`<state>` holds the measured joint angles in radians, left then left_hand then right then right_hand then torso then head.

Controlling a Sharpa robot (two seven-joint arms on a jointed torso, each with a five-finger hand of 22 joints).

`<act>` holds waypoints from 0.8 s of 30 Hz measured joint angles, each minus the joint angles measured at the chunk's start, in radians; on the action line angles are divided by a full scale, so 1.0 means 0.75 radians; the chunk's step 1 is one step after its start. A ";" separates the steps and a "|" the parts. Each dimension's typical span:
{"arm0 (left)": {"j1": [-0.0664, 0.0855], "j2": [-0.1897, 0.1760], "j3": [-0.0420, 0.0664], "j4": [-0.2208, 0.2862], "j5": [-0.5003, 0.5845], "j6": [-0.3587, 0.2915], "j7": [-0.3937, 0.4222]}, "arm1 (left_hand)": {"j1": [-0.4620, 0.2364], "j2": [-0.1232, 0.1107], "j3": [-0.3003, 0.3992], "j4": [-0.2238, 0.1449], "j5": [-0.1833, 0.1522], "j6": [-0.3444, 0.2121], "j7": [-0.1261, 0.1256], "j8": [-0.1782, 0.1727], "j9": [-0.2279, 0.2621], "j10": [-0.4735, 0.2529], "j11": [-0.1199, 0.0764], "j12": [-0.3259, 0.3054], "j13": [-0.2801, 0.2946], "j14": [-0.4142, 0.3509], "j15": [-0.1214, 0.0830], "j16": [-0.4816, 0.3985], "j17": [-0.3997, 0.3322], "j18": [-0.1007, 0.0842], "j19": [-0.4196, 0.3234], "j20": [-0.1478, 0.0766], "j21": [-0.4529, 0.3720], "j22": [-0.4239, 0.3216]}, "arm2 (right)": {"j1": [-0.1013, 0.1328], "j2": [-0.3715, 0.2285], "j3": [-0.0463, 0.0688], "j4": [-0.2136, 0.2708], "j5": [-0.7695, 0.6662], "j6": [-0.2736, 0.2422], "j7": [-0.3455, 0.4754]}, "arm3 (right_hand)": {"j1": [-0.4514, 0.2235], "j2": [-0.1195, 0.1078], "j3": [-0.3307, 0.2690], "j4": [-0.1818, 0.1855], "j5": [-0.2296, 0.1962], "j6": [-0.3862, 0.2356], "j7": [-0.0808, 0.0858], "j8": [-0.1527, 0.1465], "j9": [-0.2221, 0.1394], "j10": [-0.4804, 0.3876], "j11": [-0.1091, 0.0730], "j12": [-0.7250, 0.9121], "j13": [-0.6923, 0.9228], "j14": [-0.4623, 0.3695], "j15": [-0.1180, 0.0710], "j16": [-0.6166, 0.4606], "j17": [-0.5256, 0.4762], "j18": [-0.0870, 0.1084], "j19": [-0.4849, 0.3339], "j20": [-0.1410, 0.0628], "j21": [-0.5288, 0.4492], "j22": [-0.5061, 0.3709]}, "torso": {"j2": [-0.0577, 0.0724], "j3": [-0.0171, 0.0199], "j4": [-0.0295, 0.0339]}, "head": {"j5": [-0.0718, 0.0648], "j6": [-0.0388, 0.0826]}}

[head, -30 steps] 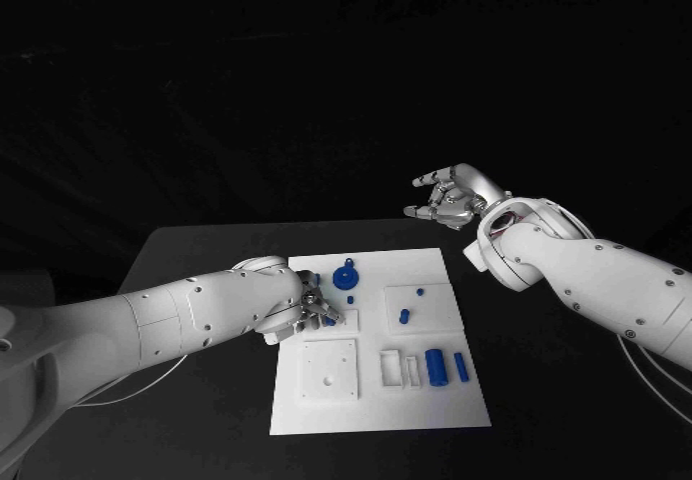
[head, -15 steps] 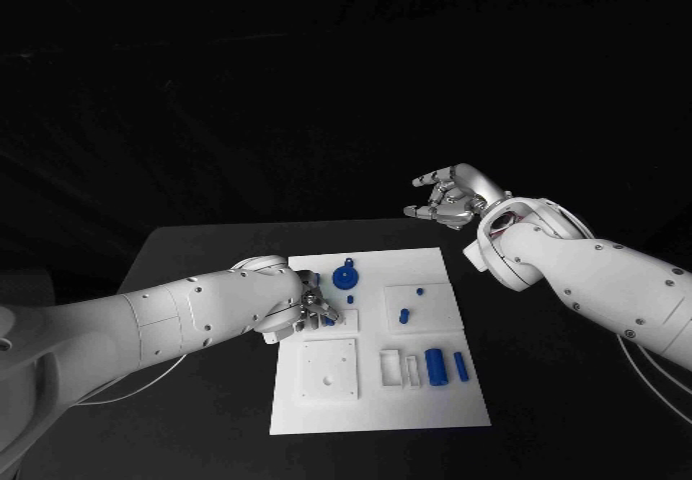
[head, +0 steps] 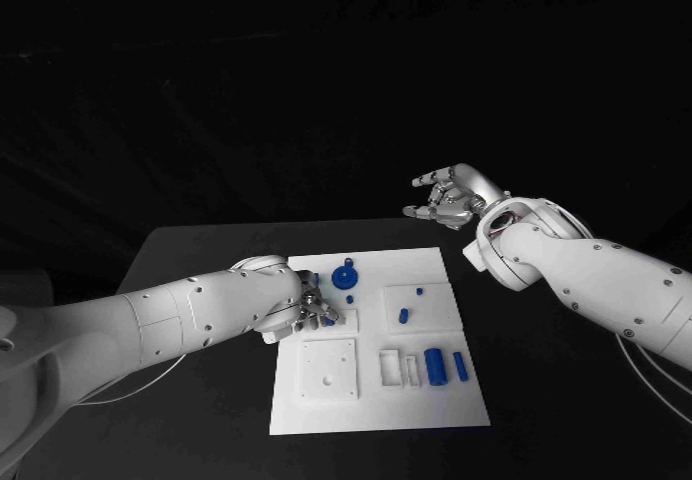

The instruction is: Assemble the parts on the task board

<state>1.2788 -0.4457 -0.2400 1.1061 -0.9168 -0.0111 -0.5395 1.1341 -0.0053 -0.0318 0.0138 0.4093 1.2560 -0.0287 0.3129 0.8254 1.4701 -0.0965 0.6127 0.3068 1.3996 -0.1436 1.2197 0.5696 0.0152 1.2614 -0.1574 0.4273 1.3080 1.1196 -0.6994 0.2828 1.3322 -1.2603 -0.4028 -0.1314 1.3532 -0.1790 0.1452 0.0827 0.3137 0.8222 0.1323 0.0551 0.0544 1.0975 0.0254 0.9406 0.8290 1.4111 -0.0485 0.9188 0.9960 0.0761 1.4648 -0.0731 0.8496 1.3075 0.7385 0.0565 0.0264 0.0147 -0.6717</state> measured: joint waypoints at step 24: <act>-0.001 0.013 0.000 -0.023 -0.008 0.016 -0.008 | -0.012 -0.031 0.013 0.093 -0.031 0.057 -0.048 0.018 0.004 -0.002 -0.002 -0.006 -0.001 -0.001 -0.001 0.000 -0.006 0.000 0.000 0.000 0.000 0.000 | -0.002 0.002 0.000 -0.003 0.001 0.000 0.001 | -0.005 0.005 -0.004 0.004 0.000 0.000 0.000 0.000 0.000 0.000 0.000 0.000 0.000 0.000 0.000 -0.005 -0.006 0.000 0.000 0.000 0.000 0.000 | 0.000 0.0009 -0.0003 | -0.004 0.000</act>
<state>1.2781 -0.4362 -0.2401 1.0892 -0.9226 0.0010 -0.5454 1.1253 -0.0284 -0.0221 0.0836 0.3864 1.2990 -0.0648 0.3263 0.8287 1.4684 -0.0981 0.6079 0.3061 1.3988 -0.1444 1.2197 0.5648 0.0152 1.2614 -0.1574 0.4273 1.3076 1.1184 -0.6978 0.2828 1.3304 -1.2592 -0.4029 -0.1306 1.3491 -0.1749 0.1424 0.0855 0.3137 0.8222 0.1323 0.0551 0.0544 1.0975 0.0254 0.9406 0.8291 1.4111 -0.0485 0.9149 0.9918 0.0762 1.4648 -0.0731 0.8496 1.3074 0.7385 0.0571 0.0262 0.0119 -0.6717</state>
